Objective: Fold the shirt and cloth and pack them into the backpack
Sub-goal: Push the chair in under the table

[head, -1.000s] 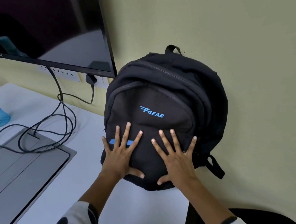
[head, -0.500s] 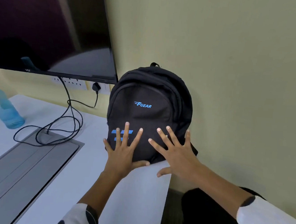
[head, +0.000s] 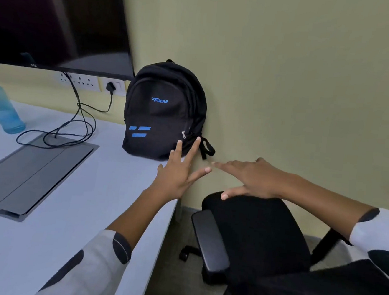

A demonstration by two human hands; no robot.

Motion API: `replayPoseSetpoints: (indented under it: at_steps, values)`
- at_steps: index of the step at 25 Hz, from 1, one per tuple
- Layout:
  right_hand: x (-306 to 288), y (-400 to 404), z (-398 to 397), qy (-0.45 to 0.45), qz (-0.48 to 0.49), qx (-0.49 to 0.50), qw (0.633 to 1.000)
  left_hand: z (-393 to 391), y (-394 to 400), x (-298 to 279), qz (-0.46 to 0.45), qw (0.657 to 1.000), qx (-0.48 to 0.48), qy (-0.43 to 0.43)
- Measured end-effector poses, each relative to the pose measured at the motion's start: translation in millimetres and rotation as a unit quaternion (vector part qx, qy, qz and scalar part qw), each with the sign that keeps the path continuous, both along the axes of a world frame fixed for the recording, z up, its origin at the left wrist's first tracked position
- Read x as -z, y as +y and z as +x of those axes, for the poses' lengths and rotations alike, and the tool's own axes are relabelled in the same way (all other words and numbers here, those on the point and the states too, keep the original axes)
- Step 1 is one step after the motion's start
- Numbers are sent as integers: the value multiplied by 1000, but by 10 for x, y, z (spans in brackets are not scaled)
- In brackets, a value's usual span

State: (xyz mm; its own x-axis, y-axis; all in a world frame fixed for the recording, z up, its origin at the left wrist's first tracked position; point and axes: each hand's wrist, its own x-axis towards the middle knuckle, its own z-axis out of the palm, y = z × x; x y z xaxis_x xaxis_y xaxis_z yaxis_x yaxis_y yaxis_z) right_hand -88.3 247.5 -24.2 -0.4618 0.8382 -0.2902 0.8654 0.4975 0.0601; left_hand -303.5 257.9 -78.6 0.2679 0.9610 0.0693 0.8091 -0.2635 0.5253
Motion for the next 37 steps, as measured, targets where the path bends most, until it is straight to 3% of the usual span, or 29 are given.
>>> replayPoseSetpoints:
  at_steps: [9, 16, 21, 23, 25, 27, 29, 33, 37]
  values:
    - [-364, -1517, 1535, 150, -56, 203, 966, 1464, -1188, -359, -30, 975, 219, -4]
    - [-82, -2172, 2694, 122, -22, 346, 930, 2121, -1878, -301, -85, 949, 301, 26]
    - [113, -2459, 2851, 108, 32, 321, 940, 2610, -2178, -377, -97, 955, 271, 80]
    - [135, -2518, 2820, 112, 32, 330, 937, 2886, -2337, -378, -99, 953, 225, 175]
    - [165, -2591, 2806, 116, 31, 336, 934, 3135, -2563, -261, -35, 954, 146, 258]
    - [213, -2625, 2779, 112, 38, 334, 935, 3232, -2697, -105, 82, 957, 69, 268]
    - [303, -2628, 2739, 106, 60, 336, 934, 3171, -2703, -41, 143, 955, 52, 253]
    - [390, -2718, 2489, 98, 89, 334, 933, 2818, -2577, -88, 117, 953, 76, 269]
    - [454, -2918, 2231, 104, 125, 315, 935, 2561, -2612, -16, 140, 942, 37, 303]
